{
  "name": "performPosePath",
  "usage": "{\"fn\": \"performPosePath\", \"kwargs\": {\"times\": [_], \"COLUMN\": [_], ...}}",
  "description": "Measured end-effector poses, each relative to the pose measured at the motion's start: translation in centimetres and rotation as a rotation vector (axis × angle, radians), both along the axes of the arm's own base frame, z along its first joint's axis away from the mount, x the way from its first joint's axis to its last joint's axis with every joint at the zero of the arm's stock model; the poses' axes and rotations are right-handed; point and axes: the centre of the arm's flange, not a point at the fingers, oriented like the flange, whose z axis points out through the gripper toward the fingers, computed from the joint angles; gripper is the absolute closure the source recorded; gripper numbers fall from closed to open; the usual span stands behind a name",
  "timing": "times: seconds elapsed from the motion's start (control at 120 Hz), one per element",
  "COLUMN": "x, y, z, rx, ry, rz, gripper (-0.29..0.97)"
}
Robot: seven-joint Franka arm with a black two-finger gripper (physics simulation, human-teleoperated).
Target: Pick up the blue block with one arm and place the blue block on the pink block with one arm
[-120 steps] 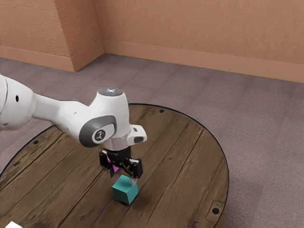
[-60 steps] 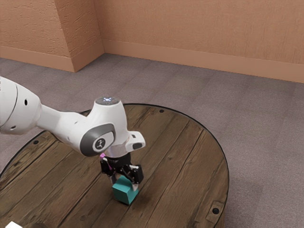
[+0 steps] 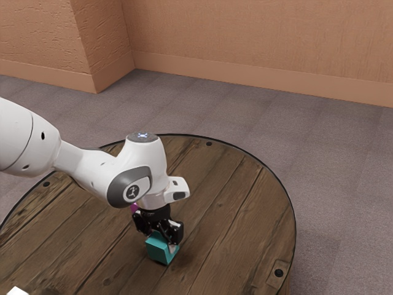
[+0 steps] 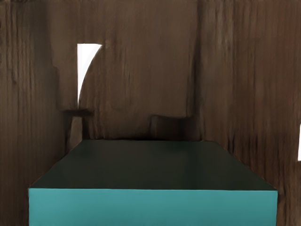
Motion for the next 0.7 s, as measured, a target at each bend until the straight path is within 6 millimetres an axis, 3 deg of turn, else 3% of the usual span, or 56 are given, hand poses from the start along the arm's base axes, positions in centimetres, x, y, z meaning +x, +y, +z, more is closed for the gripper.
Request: {"fn": "performPosePath", "kwargs": {"times": [0.142, 0.233, 0.45, 0.5, 0.575, 0.642, 0.7], "x": [0.1, 0.4, 1.3, 1.7, 2.5, 3.1, 3.7], "y": [0.1, 0.1, 1.5, 3.3, 8.2, 12.0, 13.9], "z": [0.3, 1.9, 10.7, 11.9, 12.6, 12.6, 12.1], "rx": [0.001, -0.005, 0.000, 0.010, 0.026, 0.041, 0.051], "ry": [-0.008, -0.038, -0.203, -0.220, -0.223, -0.214, -0.192], "rz": [-0.001, 0.000, -0.022, 0.003, 0.087, 0.148, 0.173], "gripper": [0.31, 0.31, 0.30, 0.30, 0.30, 0.30, 0.30]}}
